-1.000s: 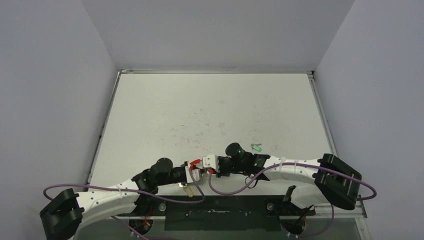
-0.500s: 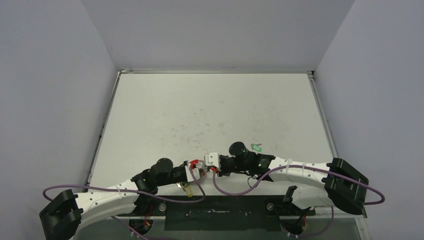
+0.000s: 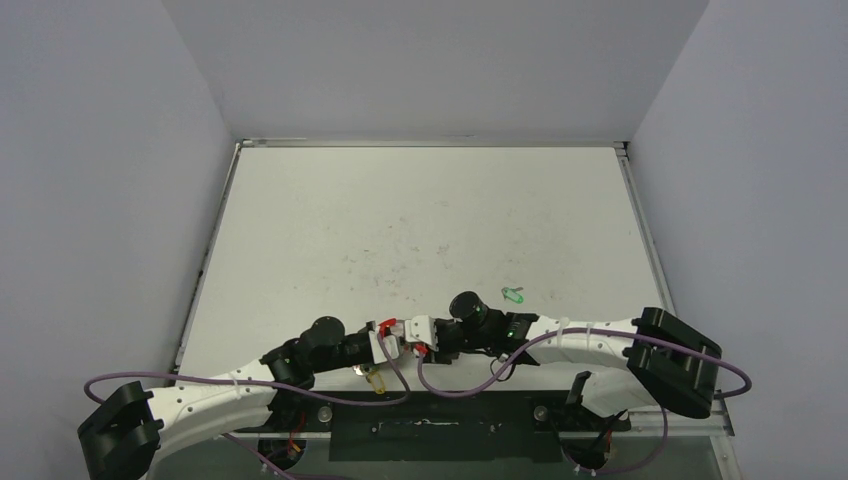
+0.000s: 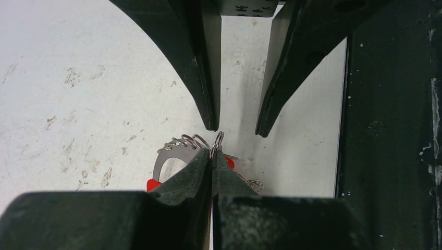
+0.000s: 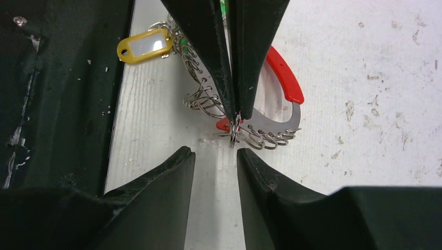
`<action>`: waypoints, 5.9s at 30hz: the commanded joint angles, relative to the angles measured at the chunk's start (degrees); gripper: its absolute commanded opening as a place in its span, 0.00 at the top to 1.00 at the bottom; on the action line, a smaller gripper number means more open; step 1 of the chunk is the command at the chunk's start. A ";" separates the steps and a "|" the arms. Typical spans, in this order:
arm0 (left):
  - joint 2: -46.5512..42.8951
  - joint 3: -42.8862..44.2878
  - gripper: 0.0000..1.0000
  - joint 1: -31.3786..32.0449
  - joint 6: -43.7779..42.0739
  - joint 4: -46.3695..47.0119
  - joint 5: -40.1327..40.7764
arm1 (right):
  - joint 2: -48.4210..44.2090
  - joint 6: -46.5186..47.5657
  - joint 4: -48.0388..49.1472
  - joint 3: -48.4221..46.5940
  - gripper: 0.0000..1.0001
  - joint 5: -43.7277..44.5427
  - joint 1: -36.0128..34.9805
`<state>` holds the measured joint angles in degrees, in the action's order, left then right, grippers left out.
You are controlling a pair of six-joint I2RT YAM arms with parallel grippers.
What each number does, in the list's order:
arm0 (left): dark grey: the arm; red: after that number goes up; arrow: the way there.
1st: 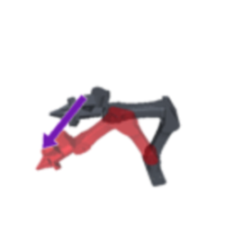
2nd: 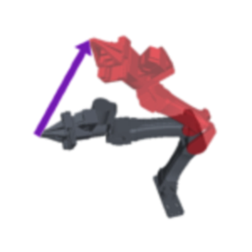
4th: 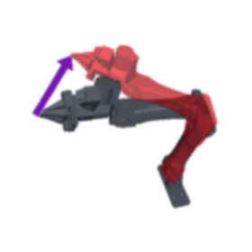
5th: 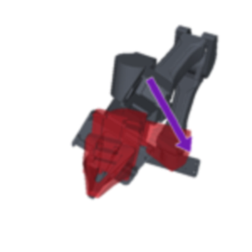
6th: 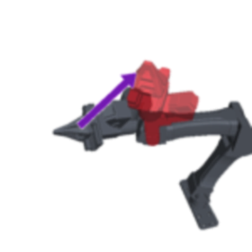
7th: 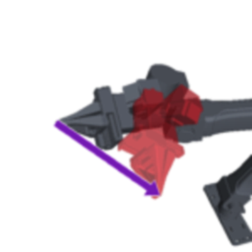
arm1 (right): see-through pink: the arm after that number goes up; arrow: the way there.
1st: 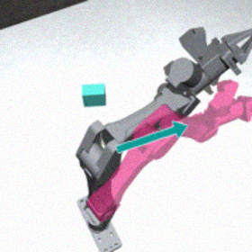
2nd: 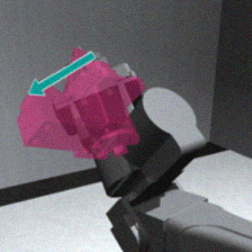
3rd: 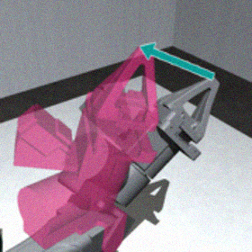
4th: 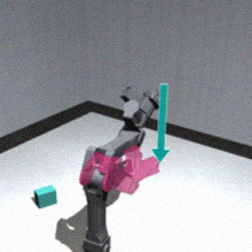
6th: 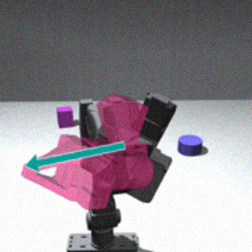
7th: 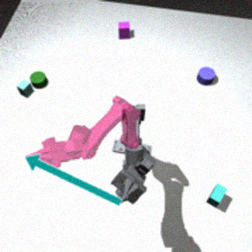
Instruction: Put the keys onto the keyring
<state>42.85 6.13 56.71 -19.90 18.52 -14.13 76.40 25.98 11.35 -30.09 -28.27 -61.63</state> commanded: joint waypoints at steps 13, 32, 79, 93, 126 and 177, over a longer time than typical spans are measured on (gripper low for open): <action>-0.88 0.29 1.00 0.42 0.79 1.08 -0.99 | 2.85 0.18 7.12 -2.48 0.66 4.12 -0.85; -1.32 0.50 1.00 0.47 0.50 0.02 -0.90 | 3.92 -0.05 6.34 -3.50 1.00 1.22 -0.57; 0.30 0.52 1.00 1.35 0.30 -0.67 1.03 | -9.07 -28.18 30.45 7.53 1.00 -7.65 10.07; 1.73 -0.36 1.00 2.22 0.08 2.44 1.12 | -8.21 -42.52 40.58 9.93 1.00 -2.66 12.69; 2.32 1.33 1.00 3.07 2.80 4.77 6.07 | -4.84 -54.10 46.71 14.19 1.00 -0.43 16.95; 7.45 5.22 1.00 3.31 6.29 4.61 8.44 | 9.46 -3.03 22.49 1.87 0.61 -11.34 7.75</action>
<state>50.87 9.17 59.59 -13.72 20.75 -4.95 85.27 20.86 30.33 -26.04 -39.05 -53.54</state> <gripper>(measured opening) 0.006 0.432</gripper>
